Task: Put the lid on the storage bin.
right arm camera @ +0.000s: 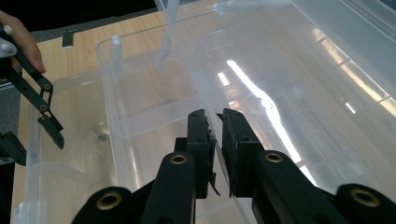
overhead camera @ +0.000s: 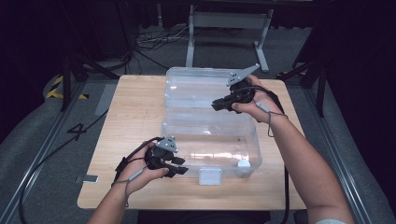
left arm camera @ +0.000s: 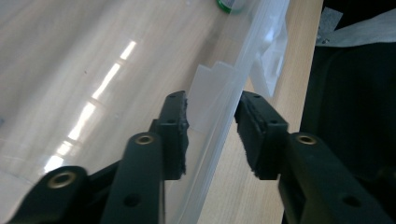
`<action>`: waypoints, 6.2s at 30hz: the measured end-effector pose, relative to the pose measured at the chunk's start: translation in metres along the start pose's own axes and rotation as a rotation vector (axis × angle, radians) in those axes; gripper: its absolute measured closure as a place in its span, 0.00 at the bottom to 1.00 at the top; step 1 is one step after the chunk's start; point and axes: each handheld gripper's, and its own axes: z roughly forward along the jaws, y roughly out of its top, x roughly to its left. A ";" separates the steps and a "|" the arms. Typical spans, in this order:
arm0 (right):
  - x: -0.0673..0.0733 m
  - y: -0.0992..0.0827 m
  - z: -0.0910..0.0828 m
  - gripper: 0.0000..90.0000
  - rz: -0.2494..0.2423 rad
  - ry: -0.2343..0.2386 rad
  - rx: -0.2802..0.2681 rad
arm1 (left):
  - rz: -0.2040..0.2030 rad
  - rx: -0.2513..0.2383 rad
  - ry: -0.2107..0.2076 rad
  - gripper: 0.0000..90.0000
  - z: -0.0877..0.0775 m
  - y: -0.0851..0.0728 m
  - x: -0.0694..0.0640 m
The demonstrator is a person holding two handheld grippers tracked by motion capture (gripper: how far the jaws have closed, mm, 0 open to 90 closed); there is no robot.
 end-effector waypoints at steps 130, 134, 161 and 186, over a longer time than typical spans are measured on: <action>0.070 -0.026 -0.019 0.94 -0.089 0.069 0.008 | -0.007 0.027 0.033 0.81 0.004 -0.001 -0.003; 0.072 -0.027 -0.018 0.94 -0.088 0.073 0.010 | -0.008 0.026 0.033 0.81 0.004 -0.001 -0.003; 0.077 -0.031 -0.018 0.94 -0.097 0.079 0.013 | -0.029 0.019 0.026 0.80 0.004 -0.001 -0.002; 0.079 -0.031 -0.017 0.94 -0.096 0.078 0.011 | -0.036 -0.104 0.030 0.89 -0.043 0.004 -0.008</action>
